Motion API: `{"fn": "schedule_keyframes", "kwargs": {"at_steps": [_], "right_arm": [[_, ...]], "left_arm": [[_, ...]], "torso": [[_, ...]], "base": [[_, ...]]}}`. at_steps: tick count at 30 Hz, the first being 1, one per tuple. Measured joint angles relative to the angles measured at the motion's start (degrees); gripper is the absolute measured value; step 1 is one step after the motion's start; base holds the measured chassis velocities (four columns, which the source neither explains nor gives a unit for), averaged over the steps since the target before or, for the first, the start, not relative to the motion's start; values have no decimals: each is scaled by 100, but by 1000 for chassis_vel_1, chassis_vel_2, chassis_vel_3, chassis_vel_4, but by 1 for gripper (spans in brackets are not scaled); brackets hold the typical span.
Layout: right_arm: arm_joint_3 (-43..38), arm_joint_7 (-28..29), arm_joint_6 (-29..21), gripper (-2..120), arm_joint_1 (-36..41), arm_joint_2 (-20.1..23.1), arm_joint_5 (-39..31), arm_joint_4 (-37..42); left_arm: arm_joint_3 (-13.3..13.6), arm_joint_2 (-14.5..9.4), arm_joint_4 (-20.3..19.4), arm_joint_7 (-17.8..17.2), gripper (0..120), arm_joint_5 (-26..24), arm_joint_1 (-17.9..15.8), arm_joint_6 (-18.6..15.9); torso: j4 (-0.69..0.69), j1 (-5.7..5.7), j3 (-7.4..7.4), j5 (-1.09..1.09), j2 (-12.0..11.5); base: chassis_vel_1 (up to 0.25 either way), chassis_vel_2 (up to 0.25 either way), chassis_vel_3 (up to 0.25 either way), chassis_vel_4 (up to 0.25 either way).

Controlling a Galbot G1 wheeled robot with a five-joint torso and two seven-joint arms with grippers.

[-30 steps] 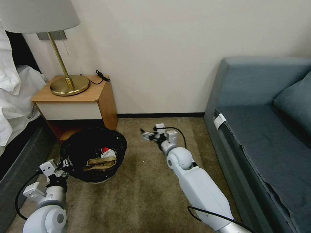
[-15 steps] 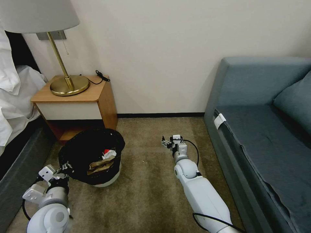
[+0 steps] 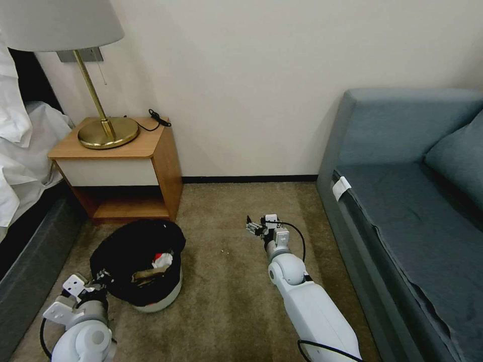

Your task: Pick up the trash bin, then pick up the garbage on the floor and place it into the trash bin.

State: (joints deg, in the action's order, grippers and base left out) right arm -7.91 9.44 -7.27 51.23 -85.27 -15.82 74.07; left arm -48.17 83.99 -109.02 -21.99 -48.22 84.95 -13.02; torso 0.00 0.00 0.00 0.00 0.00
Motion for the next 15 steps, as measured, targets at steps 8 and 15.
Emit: {"fn": "schedule_keyframes", "kwargs": {"at_steps": [8, 15], "right_arm": [[-15, -66, 12, 100, 45, 39, -166, -17], [10, -97, 19, 100, 61, 10, -176, 24]], "left_arm": [[-64, 27, -59, -22, 52, 325, 7, 97], [-235, 58, -149, -43, 77, 1063, 89, 138]], "torso": [[0, 0, 0, 0, 0], [0, 0, 0, -1, 0]], "base": [[0, 0, 0, 0], [0, 0, 0, 0]]}}
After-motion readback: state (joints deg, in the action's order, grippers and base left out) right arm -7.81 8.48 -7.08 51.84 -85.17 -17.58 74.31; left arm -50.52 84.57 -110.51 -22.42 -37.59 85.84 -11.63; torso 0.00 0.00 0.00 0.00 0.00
